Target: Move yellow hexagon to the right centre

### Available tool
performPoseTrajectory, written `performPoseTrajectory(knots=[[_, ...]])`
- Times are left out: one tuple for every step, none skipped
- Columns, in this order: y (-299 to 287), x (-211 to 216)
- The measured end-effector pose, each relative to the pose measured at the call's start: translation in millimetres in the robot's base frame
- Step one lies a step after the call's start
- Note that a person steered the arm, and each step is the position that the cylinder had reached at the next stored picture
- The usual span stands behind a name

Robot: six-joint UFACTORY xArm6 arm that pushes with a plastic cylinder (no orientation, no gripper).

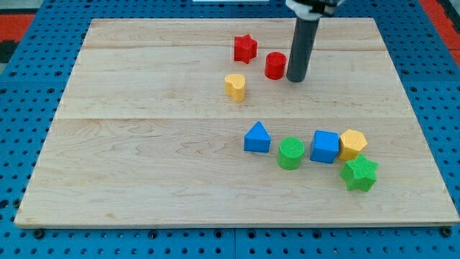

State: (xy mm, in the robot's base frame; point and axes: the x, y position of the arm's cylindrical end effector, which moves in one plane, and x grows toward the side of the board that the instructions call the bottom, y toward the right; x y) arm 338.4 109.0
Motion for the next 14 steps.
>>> performPoseTrajectory(knots=[[-53.8, -30.8], [-73.2, -65.1], [-25.3, -40.9], [52.2, 29.2], [127.2, 79.7], [220.7, 119.7], [232.0, 162.8], [209.5, 193.2], [193.6, 214.1], [168.2, 216.8], [84.5, 196.3], [36.6, 150.7], [-7.4, 103.2], [33.2, 104.9]])
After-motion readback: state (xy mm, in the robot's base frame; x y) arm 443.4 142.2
